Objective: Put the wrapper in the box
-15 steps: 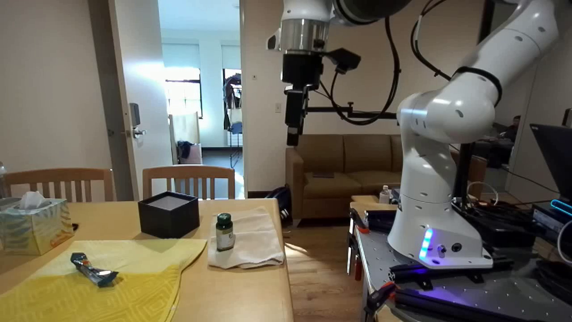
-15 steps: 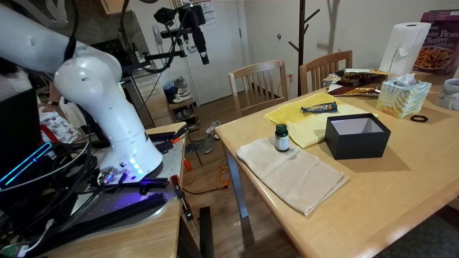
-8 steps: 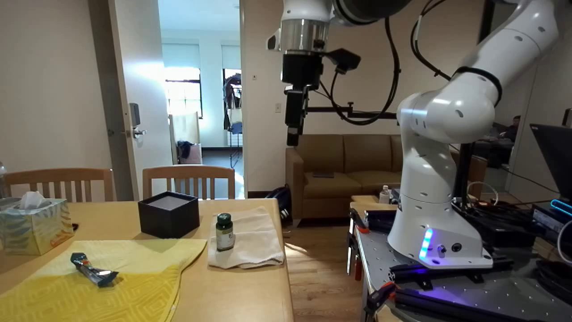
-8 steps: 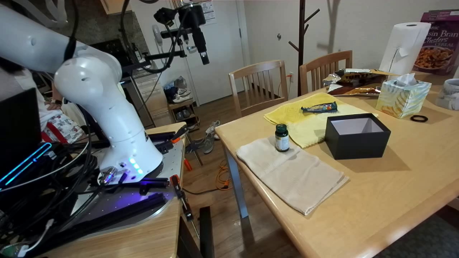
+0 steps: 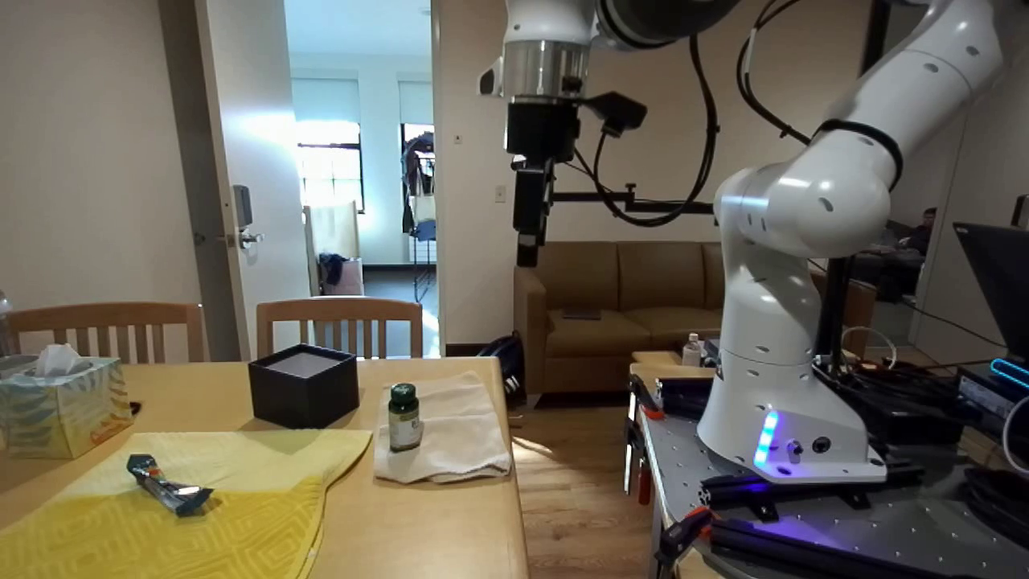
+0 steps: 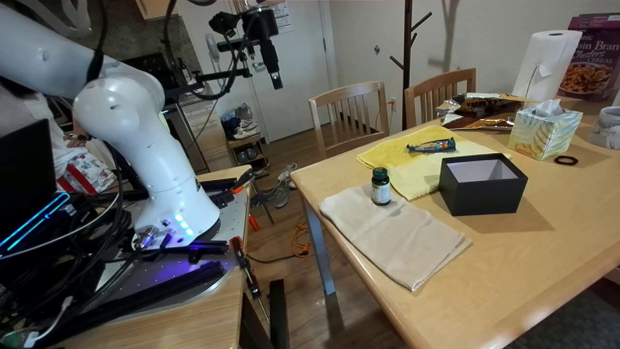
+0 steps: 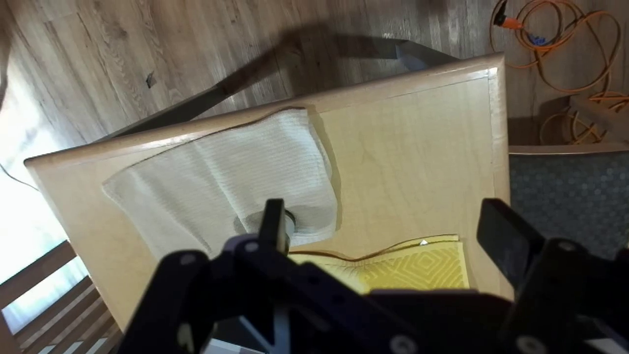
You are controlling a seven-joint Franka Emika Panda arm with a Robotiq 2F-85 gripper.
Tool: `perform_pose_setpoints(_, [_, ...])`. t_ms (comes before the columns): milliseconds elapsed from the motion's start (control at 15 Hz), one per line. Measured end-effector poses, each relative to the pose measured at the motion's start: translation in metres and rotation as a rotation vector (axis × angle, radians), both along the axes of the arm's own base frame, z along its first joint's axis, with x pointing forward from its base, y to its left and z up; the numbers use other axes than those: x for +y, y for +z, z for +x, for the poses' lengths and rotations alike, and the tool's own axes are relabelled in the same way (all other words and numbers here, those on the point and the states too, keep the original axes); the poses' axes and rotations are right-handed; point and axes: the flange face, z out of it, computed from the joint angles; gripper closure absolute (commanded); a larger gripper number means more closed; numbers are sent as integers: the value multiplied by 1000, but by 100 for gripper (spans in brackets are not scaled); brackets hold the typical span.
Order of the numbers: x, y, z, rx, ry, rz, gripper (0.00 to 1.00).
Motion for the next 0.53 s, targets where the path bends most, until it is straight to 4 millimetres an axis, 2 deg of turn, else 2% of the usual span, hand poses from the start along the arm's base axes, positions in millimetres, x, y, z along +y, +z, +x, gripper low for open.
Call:
perform_pose_setpoints(200, [-5,-3,20,-58,38,-30,0])
perform_pose_setpoints(333, [-14,3,47,-101,61,-22,0])
perform_pose_setpoints(533, [-24,12,96,-100,129,21,0])
